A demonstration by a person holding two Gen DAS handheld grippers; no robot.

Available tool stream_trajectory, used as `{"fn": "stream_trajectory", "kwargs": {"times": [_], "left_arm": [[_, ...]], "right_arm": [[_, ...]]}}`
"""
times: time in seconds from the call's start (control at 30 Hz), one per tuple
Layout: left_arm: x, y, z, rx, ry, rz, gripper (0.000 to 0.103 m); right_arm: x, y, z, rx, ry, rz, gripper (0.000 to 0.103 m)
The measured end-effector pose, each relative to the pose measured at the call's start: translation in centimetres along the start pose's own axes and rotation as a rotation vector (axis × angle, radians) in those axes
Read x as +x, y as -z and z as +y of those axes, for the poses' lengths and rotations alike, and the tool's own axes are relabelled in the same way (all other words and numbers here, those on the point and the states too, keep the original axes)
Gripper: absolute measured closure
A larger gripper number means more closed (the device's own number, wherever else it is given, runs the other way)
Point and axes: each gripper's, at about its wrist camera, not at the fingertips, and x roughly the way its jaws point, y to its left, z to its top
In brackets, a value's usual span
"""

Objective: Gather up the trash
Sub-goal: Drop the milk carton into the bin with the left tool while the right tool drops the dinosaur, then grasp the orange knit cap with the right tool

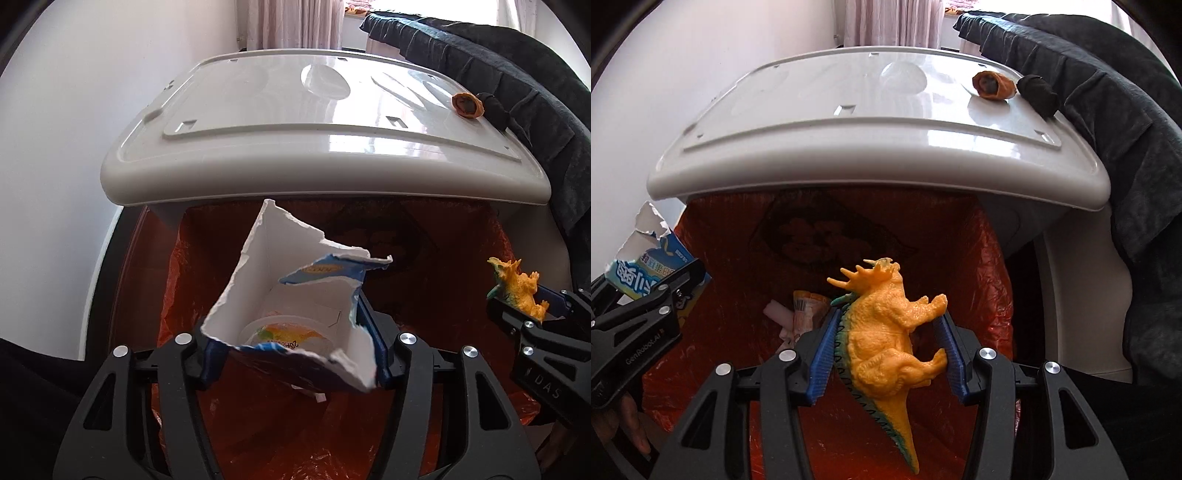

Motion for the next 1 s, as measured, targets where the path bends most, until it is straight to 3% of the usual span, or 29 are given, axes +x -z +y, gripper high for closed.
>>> {"fn": "stream_trajectory", "kwargs": {"times": [0.1,0.17,0.2,1.0], "left_arm": [[0.1,0.1,0.1,-0.017,0.006,0.006,0.040],[0.3,0.2,-0.1,-0.018,-0.009,0.021,0.033],[0.4,0.3,-0.3,-0.014,-0.023,0.030,0.031],[0.8,0.0,-0.5,-0.018,-0.004,0.060,0.029]], "right_arm": [[0.3,0.2,0.0,0.005,-0.003,0.010,0.050],[0.2,0.0,0.0,0.005,0.018,0.002,0.027],[0.1,0.0,0.1,0.005,0.027,-0.013,0.025],[0.1,-0.4,-0.9,0.025,0.033,-0.029,0.021]]}}
